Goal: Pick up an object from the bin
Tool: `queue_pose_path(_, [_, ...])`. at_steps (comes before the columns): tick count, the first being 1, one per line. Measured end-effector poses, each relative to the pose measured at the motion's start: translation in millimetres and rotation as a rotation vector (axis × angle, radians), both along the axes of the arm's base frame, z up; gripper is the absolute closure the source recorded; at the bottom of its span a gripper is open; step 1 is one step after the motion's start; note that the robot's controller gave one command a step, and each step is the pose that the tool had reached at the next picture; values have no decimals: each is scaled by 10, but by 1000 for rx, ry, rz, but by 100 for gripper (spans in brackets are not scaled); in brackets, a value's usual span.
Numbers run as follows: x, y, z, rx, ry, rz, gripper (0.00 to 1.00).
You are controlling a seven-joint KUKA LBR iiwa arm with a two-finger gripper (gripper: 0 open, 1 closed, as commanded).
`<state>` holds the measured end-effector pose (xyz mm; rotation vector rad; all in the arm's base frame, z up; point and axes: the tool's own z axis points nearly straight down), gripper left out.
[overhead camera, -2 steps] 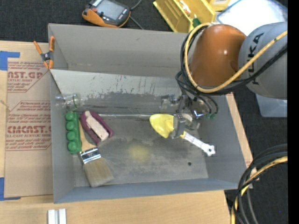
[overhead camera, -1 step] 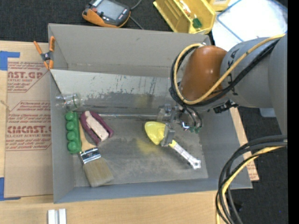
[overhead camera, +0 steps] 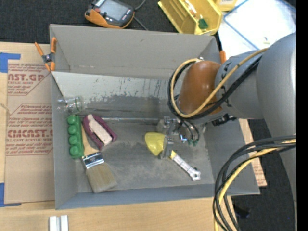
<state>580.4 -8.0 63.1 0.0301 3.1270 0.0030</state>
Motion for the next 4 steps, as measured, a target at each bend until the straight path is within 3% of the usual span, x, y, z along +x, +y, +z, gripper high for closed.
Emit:
queue_pose_path(1, [-58, 15, 70, 2, -2, -39, 0])
queue_pose_path(2, [-58, 17, 81, 1, -4, -40, 100])
queue_pose_path(3, [-58, 17, 81, 1, -4, -40, 100])
queue_pose_path(4, [-2, -117, 1058, 2, -2, -41, 100])
